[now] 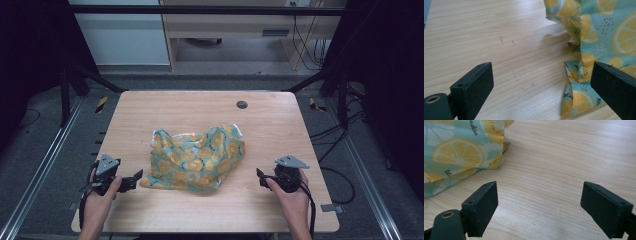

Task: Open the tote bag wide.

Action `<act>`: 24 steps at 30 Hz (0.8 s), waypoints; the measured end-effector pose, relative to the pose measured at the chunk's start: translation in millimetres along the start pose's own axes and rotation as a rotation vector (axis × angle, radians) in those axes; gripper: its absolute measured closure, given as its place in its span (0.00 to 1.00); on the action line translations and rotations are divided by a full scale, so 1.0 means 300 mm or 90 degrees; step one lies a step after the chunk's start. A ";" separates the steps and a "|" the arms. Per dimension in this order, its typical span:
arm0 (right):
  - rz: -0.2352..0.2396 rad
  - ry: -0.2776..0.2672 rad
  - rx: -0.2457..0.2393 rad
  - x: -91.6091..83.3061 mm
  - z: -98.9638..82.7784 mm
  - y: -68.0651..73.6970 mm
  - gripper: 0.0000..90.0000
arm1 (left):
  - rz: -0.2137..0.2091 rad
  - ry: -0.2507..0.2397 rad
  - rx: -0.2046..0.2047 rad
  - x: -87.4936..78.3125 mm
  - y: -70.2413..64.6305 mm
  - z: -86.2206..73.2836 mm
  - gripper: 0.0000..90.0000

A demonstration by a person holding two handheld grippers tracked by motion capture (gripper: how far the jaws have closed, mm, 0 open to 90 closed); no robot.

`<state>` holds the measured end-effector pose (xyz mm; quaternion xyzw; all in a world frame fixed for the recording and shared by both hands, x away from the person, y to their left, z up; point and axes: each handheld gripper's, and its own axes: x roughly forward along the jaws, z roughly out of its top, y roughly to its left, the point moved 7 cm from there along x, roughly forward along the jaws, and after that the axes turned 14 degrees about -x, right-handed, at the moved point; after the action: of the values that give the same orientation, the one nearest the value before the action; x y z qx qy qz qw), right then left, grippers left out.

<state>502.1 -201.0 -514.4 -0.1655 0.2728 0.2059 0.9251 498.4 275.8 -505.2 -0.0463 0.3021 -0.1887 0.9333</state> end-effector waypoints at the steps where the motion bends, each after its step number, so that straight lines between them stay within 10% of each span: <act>1: -0.003 0.002 0.001 -0.001 -0.001 -0.002 0.17 | -0.002 0.002 -0.001 0.000 -0.002 0.000 0.05; 24: 0.069 0.009 -0.081 0.003 0.397 0.021 0.32 | -0.028 -0.060 0.019 0.071 -0.010 0.060 0.06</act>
<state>552.0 -145.4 -421.2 -0.2106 0.2739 0.2717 0.8982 523.7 264.3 -501.6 -0.0477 0.2537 -0.2116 0.9426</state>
